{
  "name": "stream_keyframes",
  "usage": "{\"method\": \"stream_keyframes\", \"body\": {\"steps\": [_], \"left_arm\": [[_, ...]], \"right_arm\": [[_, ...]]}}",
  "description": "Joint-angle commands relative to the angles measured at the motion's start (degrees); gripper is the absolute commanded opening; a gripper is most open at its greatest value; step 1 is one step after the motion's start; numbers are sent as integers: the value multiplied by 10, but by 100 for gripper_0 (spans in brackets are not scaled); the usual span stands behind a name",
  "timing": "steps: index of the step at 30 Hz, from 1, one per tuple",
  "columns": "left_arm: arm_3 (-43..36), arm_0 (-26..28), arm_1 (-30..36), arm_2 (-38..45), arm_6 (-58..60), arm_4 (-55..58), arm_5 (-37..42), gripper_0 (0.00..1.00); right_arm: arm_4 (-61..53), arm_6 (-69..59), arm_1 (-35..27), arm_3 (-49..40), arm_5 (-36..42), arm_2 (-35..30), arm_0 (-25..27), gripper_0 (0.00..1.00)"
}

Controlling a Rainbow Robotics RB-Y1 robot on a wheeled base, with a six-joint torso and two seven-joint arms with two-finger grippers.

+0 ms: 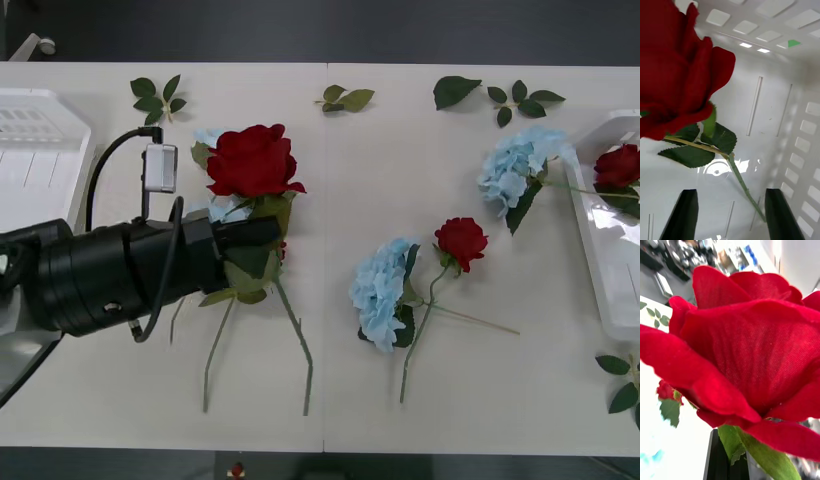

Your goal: Put the red flowers into the right box and the blue flowers into the left box

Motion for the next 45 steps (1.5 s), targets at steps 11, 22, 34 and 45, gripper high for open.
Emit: {"method": "stream_keyframes", "body": {"steps": [11, 22, 34, 45], "left_arm": [[51, -33, -123, -34, -24, -51, -48, 0], [84, -70, -175, -39, -21, -78, -48, 0], [110, -109, -193, -42, -14, -78, -48, 0], [112, -113, -190, -44, -5, -78, -47, 0]], "right_arm": [[13, 58, -25, -201, 65, -6, -15, 100], [43, 87, -11, -302, 98, -4, -14, 100], [36, 121, 15, -224, -9, 59, -15, 100], [36, 137, 45, -189, -56, 83, -15, 100]]}}
